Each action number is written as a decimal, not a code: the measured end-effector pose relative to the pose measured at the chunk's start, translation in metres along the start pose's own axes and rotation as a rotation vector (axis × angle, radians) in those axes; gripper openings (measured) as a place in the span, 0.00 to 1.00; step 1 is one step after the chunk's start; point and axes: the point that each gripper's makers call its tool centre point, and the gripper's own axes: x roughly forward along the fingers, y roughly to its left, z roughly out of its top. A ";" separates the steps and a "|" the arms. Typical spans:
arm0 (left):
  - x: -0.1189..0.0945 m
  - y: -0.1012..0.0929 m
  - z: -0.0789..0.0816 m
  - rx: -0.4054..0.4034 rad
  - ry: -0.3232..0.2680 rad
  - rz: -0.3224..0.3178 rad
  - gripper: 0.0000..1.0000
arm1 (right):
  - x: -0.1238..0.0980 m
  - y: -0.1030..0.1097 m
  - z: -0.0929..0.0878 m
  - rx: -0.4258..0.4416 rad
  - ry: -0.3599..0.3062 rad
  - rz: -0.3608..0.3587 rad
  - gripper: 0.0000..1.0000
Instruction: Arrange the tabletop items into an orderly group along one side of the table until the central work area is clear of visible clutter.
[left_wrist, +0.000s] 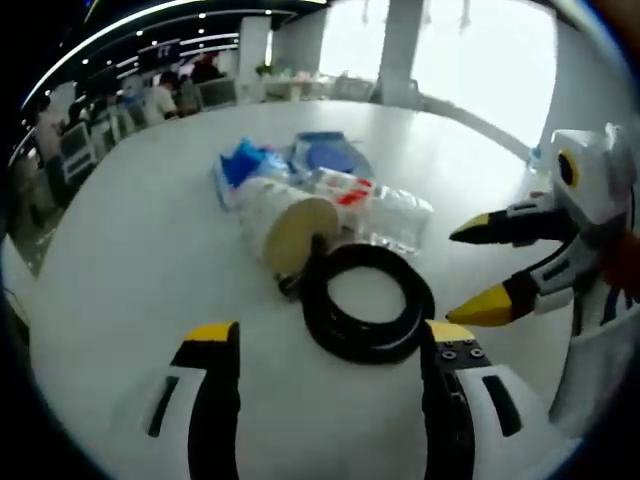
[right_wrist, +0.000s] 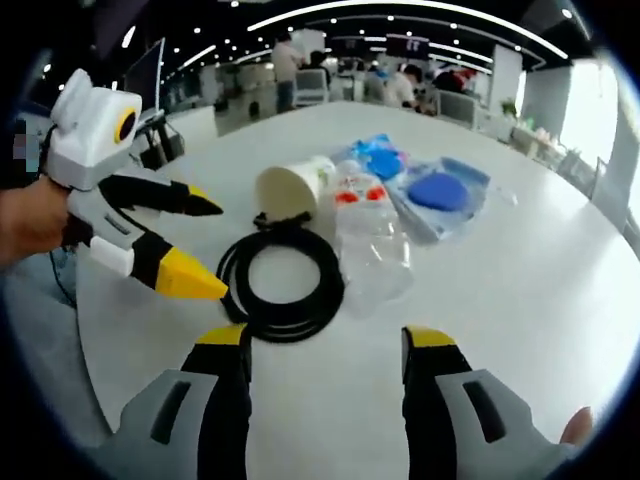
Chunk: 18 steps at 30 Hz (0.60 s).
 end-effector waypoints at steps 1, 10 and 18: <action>0.001 0.000 0.000 0.000 0.000 0.001 0.70 | 0.001 0.001 0.000 0.003 0.000 0.002 0.60; 0.009 0.002 0.001 -0.002 -0.001 0.000 0.65 | 0.010 0.006 -0.002 0.056 0.012 0.020 0.50; 0.012 0.000 0.001 -0.004 -0.001 -0.007 0.60 | 0.014 0.009 0.001 0.109 0.009 0.032 0.43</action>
